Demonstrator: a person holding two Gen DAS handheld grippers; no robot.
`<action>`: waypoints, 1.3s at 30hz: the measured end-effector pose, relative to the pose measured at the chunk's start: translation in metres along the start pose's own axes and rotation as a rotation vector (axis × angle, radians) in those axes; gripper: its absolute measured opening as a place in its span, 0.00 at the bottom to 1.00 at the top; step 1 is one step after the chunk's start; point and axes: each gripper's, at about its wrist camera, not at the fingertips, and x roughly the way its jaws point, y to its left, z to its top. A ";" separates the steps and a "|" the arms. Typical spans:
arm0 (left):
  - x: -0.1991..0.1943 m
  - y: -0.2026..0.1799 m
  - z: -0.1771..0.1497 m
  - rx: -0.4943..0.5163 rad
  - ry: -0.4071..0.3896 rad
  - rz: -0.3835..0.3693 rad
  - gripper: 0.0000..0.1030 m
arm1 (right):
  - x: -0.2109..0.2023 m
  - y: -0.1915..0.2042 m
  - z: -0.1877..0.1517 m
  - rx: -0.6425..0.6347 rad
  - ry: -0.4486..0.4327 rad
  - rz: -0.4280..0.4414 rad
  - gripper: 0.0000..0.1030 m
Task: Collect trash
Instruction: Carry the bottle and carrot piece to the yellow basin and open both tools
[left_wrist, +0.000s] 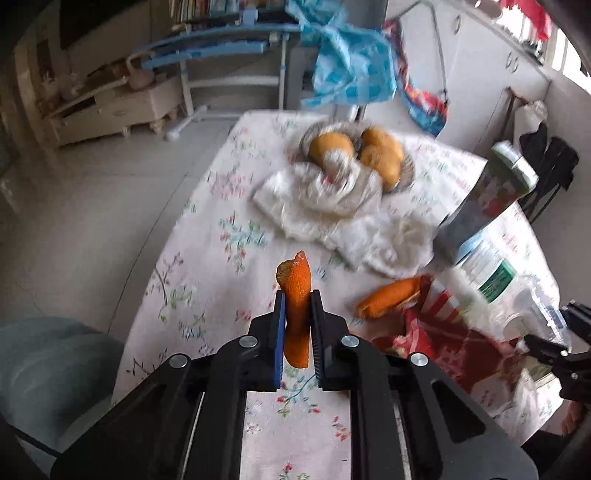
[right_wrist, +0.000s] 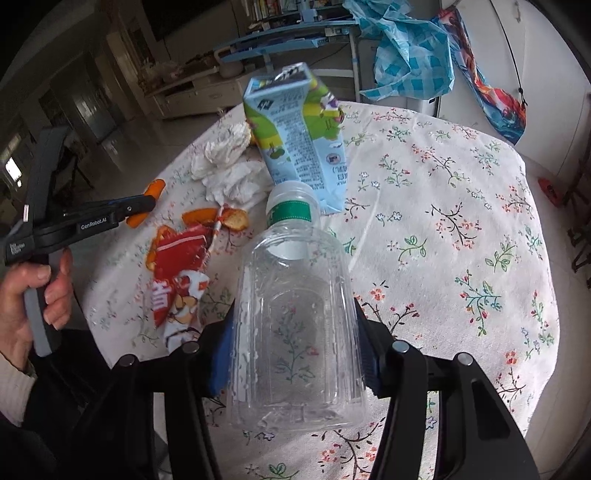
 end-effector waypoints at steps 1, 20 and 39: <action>-0.005 -0.003 0.001 0.006 -0.022 -0.006 0.12 | -0.001 -0.001 0.001 0.008 -0.005 0.009 0.53; -0.073 -0.064 -0.051 0.134 -0.106 -0.113 0.12 | -0.054 -0.020 -0.041 0.222 -0.193 0.200 0.53; -0.136 -0.107 -0.150 0.181 -0.043 -0.230 0.12 | -0.118 0.041 -0.174 0.265 -0.213 0.195 0.53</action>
